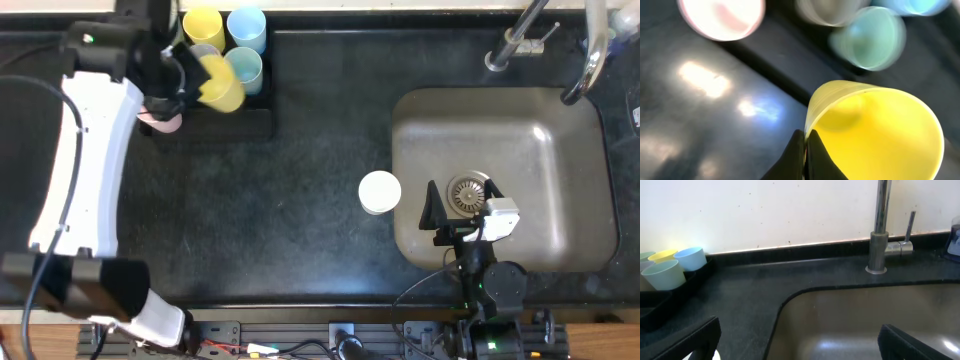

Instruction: Store Cups

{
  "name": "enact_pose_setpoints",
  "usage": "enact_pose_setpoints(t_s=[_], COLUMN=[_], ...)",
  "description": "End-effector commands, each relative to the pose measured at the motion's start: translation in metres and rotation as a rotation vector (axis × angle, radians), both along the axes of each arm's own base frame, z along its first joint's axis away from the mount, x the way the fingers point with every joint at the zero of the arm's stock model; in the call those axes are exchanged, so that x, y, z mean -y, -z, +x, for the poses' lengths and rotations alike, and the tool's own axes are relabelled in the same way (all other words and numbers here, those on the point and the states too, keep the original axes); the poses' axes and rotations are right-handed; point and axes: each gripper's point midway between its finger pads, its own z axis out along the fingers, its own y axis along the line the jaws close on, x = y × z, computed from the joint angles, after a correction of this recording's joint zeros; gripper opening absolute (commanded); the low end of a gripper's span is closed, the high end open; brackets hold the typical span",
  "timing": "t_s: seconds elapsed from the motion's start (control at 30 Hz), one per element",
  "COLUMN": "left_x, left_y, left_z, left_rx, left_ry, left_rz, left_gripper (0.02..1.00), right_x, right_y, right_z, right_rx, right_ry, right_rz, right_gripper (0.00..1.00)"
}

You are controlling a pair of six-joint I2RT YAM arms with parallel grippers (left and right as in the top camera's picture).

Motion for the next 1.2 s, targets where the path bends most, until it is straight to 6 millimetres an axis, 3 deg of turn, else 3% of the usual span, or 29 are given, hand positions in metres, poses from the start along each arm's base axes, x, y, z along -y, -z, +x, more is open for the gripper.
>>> enact_pose_setpoints(t_s=[0.03, 0.27, 0.5, 0.73, 1.2], left_x=[-0.025, -0.043, -0.048, -0.060, -0.057], left_y=[0.024, 0.053, 0.078, 0.084, 0.093], left_z=[-0.006, 0.000, 0.017, 0.025, 0.035], left_rx=[-0.112, -0.187, -0.198, -0.180, -0.144], left_ry=[-0.104, -0.139, -0.150, -0.213, -0.261], left_rz=[-0.003, 0.075, 0.105, 0.160, 0.141], left_gripper=[0.036, 0.036, 0.036, 0.036, 0.036], right_x=[0.001, 0.001, 0.001, 0.001, 0.001], right_y=[0.004, 0.004, 0.004, 0.004, 0.004], right_z=[0.000, 0.000, 0.000, 0.000, 0.000], right_rx=[-0.001, -0.001, -0.001, -0.001, -0.001], right_ry=[0.004, 0.004, 0.004, 0.004, 0.004], right_rz=[0.004, 0.004, 0.004, 0.004, 0.004], right_gripper=[0.998, 0.998, 0.998, 0.998, 0.996])
